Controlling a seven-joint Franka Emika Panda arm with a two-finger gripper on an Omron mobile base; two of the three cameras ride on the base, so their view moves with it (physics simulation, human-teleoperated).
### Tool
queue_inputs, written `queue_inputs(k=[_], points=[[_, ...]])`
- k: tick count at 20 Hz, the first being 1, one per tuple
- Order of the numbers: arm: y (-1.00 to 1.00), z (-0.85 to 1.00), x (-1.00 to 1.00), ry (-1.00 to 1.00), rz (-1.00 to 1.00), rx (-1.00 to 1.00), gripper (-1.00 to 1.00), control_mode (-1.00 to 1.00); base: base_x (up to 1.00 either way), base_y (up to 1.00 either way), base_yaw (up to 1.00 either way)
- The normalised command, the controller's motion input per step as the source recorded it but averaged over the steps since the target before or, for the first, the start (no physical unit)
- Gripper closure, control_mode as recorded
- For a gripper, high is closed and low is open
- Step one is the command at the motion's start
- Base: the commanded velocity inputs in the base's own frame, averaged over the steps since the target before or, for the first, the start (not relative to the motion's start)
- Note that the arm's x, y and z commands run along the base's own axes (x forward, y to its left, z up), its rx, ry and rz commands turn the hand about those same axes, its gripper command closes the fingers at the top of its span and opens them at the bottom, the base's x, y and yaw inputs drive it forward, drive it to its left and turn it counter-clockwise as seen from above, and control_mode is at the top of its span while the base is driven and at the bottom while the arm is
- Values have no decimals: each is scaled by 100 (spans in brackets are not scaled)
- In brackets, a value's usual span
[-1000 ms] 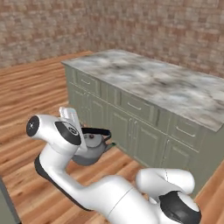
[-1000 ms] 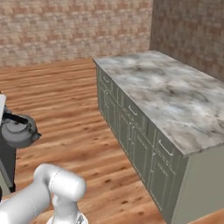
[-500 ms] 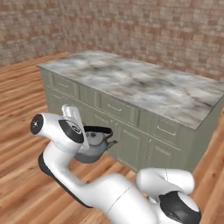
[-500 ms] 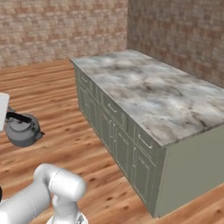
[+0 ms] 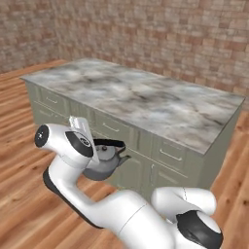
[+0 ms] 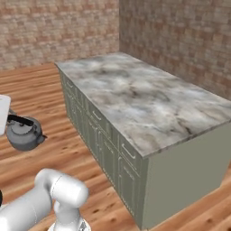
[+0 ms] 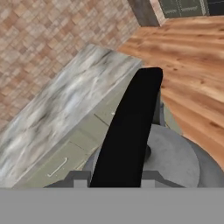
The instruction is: The kettle is done boiling. Turn off the stove, then wait for 300 timesteps before moving the kettle to the dining table.
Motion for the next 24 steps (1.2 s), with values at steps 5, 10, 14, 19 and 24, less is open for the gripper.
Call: queue_inputs(k=[5, 10, 14, 19, 24], points=[[0, 0, 0, 0, 0, 0, 100, 100, 42, -35, -8], [0, 0, 0, 0, 0, 0, 100, 100, 44, -32, -9], [0, 0, 0, 0, 0, 0, 100, 100, 46, -29, -9], [0, 0, 0, 0, 0, 0, 100, 100, 49, -25, -9], [0, 0, 0, 0, 0, 0, 100, 100, 50, -22, -9]])
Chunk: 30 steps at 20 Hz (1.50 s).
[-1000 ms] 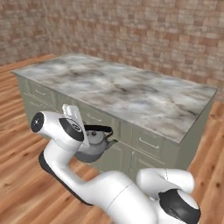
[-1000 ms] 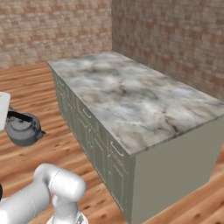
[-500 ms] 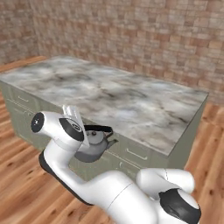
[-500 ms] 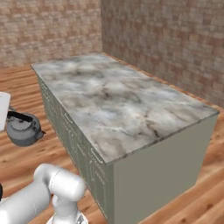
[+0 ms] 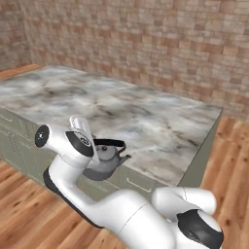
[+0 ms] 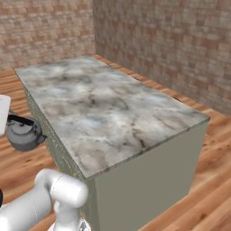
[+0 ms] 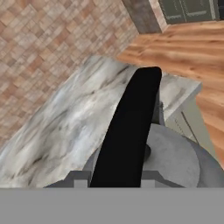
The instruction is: The kettle is done boiling. Turn off the stove, then wait for 300 timesteps before moving the kettle to the dining table.
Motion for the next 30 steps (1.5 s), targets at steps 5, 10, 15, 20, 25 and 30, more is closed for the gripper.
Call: queue_inputs(k=[5, 10, 15, 20, 25, 30], points=[[0, 0, 0, 0, 0, 0, 100, 100, 57, -20, -7], [0, 0, 0, 0, 0, 0, 100, 100, 19, -49, 1], [0, 0, 0, 0, 0, 0, 100, 100, 0, -45, 11], [0, 0, 0, 0, 0, 0, 100, 100, 0, -45, 11], [0, 0, 0, 0, 0, 0, 100, 100, -9, -46, 15], [0, 0, 0, 0, 0, 0, 100, 100, -29, -42, 18]])
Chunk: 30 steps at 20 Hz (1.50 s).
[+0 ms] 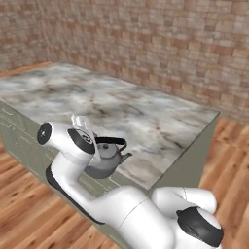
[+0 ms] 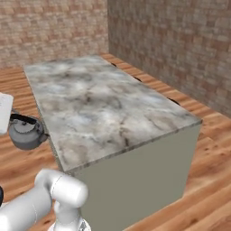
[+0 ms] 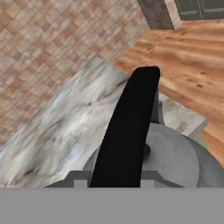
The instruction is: The kettle is done boiling. Turn off the stove, then wait for 300 timesteps before moving the kettle to the dining table.
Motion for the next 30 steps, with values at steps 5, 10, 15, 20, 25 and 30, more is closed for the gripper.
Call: queue_inputs(k=[5, 10, 15, 20, 25, 30], points=[[0, 0, 0, 0, 0, 0, 100, 100, -4, -39, 21], [0, 0, 0, 0, 0, 0, 100, 100, 17, -45, 24], [0, 0, 0, 0, 0, 0, 100, 100, 25, -55, 25], [0, 0, 0, 0, 0, 0, 100, 100, 21, -59, 24], [0, 0, 0, 0, 0, 0, 100, 100, 19, -60, 22], [0, 0, 0, 0, 0, 0, 100, 100, 14, -60, 21]])
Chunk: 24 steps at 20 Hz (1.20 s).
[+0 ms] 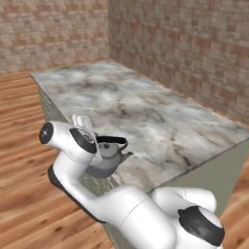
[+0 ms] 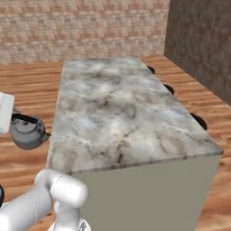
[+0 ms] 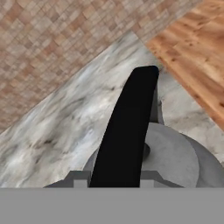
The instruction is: The kettle is done boiling. Turn off the stove, then wait for 300 timesteps before moving the kettle to the dining table.
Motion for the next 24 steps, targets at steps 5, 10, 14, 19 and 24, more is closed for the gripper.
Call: queue_inputs(k=[5, 10, 14, 19, 24], points=[[0, 0, 0, 0, 0, 0, 100, 100, -1, -68, 18], [0, 0, 0, 0, 0, 0, 100, 100, -46, -67, 15], [0, 0, 0, 0, 0, 0, 100, 100, -22, -60, 16], [0, 0, 0, 0, 0, 0, 100, 100, -2, -62, 18], [0, 0, 0, 0, 0, 0, 100, 100, 0, -63, 19]])
